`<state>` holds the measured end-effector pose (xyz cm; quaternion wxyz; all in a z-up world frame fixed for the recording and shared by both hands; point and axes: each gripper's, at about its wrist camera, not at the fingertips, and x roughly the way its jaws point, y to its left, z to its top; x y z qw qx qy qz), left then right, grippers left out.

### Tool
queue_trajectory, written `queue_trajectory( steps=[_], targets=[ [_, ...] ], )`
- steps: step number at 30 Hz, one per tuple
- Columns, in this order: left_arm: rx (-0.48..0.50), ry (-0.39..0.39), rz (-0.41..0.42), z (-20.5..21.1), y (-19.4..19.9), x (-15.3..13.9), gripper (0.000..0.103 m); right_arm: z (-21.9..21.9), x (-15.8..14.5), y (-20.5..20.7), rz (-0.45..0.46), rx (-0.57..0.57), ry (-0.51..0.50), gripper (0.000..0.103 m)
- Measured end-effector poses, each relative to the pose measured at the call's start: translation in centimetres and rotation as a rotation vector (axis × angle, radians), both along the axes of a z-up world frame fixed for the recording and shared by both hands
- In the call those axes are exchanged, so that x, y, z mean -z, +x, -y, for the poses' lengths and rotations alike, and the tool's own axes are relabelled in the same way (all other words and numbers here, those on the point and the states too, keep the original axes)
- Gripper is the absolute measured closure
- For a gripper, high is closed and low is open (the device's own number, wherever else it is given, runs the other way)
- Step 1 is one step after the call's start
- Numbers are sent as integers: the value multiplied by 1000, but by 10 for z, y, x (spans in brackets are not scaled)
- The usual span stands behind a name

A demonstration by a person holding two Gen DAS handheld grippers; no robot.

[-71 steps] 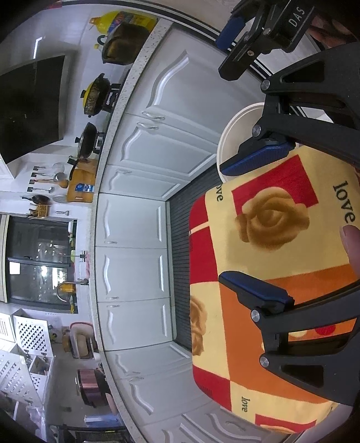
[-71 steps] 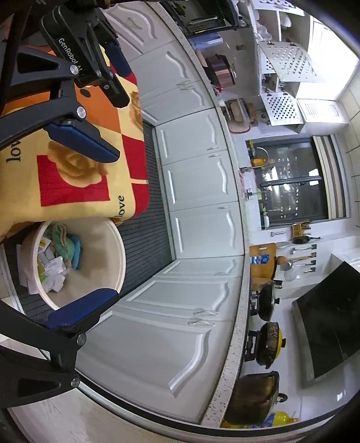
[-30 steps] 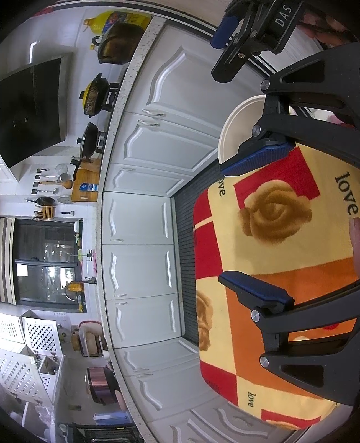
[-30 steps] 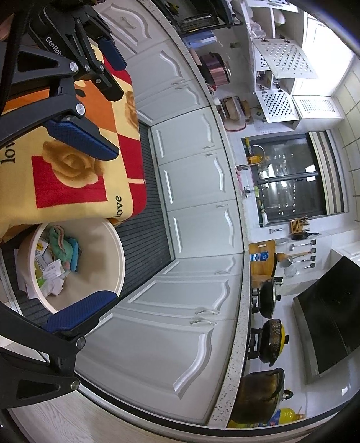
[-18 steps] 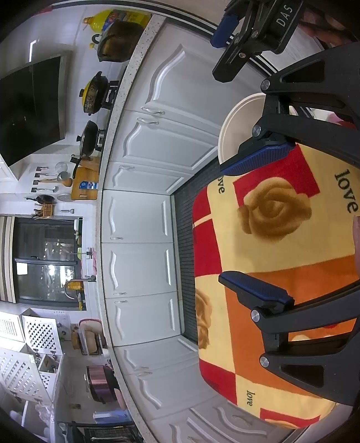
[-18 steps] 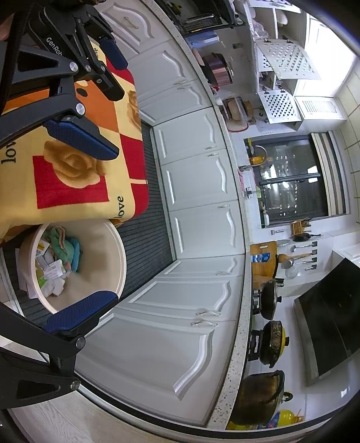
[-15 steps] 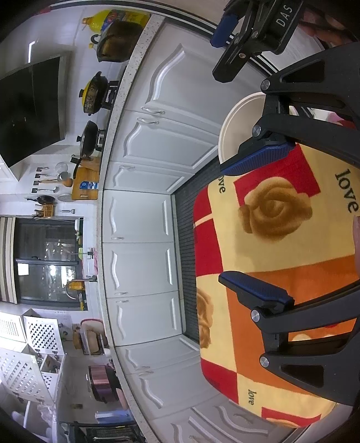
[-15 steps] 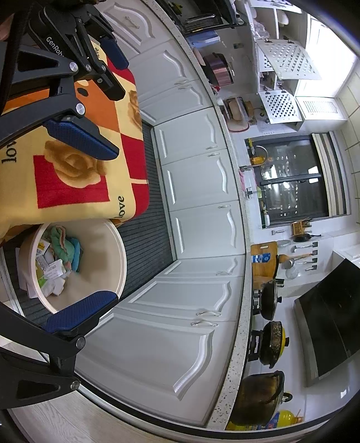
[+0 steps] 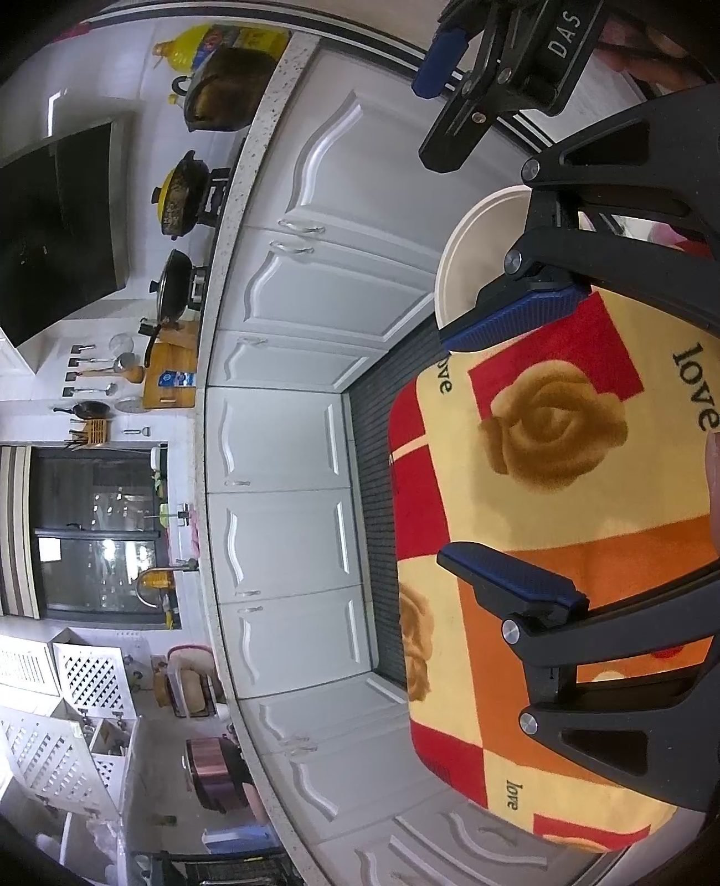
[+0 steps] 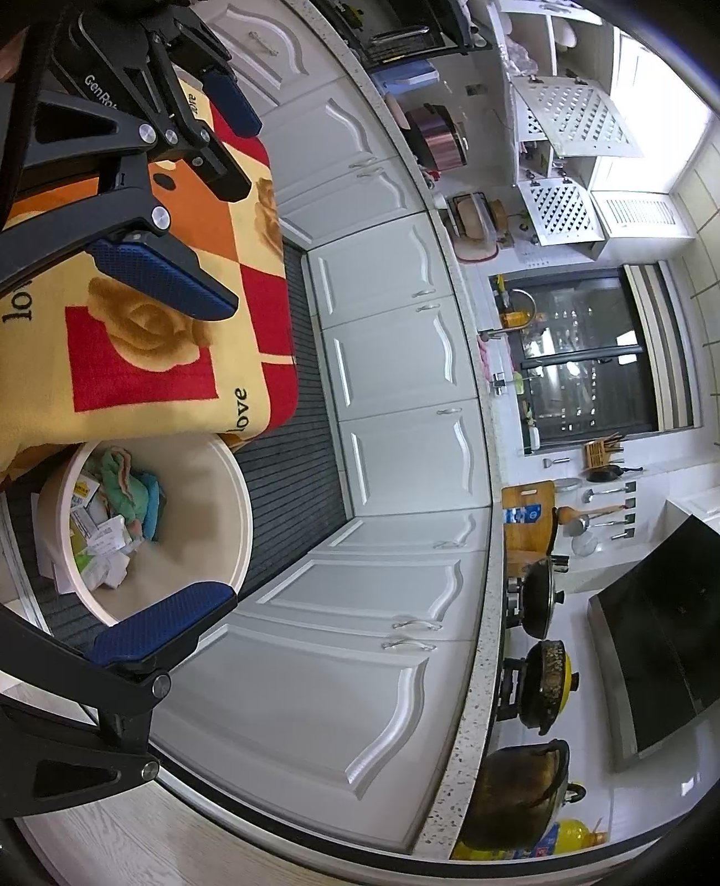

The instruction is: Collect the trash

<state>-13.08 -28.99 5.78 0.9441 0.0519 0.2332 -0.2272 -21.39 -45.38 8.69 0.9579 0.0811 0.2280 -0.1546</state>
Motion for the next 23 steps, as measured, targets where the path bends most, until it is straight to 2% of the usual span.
queue_trajectory(
  steps=[16,23],
  targets=[
    [5,5,-28,2,8,8,33,5,7,9,-38,-1,9,9],
    [-12,13,-48,-12,20,20,33,-1,18,25,-85,-26,9,9]
  ],
)
